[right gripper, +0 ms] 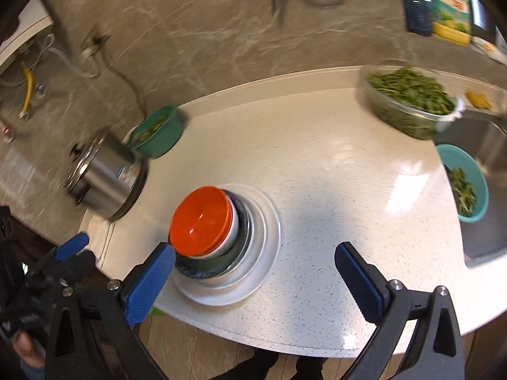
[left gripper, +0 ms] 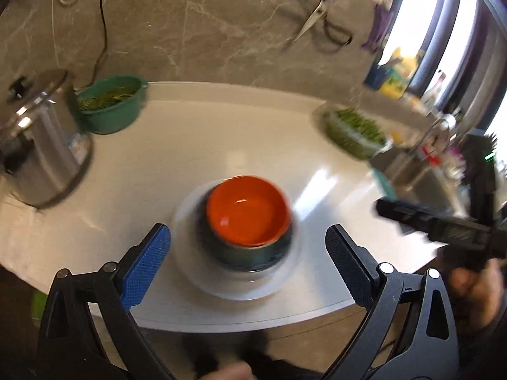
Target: Organize plates and bowls
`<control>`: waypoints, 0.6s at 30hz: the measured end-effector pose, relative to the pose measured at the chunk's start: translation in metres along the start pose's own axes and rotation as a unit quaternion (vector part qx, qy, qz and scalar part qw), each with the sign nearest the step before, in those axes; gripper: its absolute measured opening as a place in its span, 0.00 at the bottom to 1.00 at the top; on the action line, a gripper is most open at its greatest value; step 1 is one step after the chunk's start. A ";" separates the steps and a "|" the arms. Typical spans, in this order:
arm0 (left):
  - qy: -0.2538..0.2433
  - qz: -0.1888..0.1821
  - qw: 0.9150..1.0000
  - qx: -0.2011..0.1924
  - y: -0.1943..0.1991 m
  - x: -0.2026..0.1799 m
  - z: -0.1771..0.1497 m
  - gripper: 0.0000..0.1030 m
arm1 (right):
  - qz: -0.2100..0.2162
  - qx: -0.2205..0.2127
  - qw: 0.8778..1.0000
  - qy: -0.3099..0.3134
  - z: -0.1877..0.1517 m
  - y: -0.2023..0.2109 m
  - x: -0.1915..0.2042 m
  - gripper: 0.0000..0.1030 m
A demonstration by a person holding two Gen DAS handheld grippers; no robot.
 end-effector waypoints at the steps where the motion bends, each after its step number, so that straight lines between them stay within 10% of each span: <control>1: -0.002 0.017 1.000 0.011 -0.003 0.004 0.002 0.97 | -0.008 -0.005 1.000 -0.006 -0.001 0.002 0.003 1.00; 8: -0.009 0.061 0.998 0.025 -0.011 0.033 0.007 0.97 | -0.067 0.000 0.997 -0.025 -0.014 -0.007 0.032 1.00; 18: -0.035 0.027 0.998 0.040 -0.027 0.044 0.018 0.97 | -0.112 0.004 0.993 -0.048 -0.025 -0.015 0.052 1.00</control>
Point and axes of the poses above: each gripper's, at about its wrist camera, not at the fingertips, and y roughly against the way its jaws point, x to its left, z to its top, the point moved 1 cm from there along -y, roughly the way its jaws point, and after that the axes turned 3 degrees about z, right-handed, at the moved point
